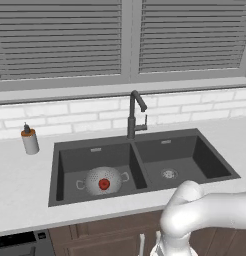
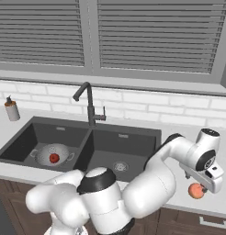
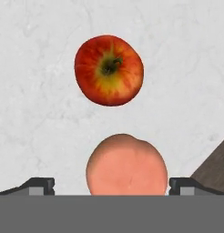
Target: Put the colander in the sink, put the apple, peach, apple in the colander, and turn on the sink faucet and pour water over the colander.
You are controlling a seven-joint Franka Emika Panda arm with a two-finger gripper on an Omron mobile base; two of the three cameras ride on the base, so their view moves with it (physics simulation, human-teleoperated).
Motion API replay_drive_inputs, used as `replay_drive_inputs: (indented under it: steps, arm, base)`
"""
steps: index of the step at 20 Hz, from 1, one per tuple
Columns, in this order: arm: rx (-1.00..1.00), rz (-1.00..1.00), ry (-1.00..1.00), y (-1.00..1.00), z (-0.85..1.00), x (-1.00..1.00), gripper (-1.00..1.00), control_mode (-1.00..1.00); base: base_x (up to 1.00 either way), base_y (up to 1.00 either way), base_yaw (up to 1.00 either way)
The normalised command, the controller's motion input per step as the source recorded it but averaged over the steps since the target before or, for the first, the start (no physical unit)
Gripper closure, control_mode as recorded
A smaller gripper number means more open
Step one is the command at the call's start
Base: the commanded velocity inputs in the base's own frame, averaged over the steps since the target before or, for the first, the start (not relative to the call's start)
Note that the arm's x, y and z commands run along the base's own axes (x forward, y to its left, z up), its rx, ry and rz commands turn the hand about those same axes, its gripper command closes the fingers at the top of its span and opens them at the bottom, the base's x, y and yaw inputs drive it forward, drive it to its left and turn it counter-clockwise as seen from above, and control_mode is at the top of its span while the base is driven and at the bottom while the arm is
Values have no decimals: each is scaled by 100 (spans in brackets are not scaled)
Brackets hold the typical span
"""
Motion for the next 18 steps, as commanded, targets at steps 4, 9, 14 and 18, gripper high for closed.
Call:
replay_drive_inputs:
  steps: [4,9,14,18]
  arm:
    - [0,0,-3,-8,-29,-8,-100,-100]
    - [0,-2,-2,-11,-18,-32,-100,-100]
    - [0,-3,-1,1,-12,-12,-100,-100]
    - [0,-4,0,8,-8,0,-100,-100]
  base:
    - [0,0,0]
    - [0,0,0]
    - [0,0,0]
    - [0,0,0]
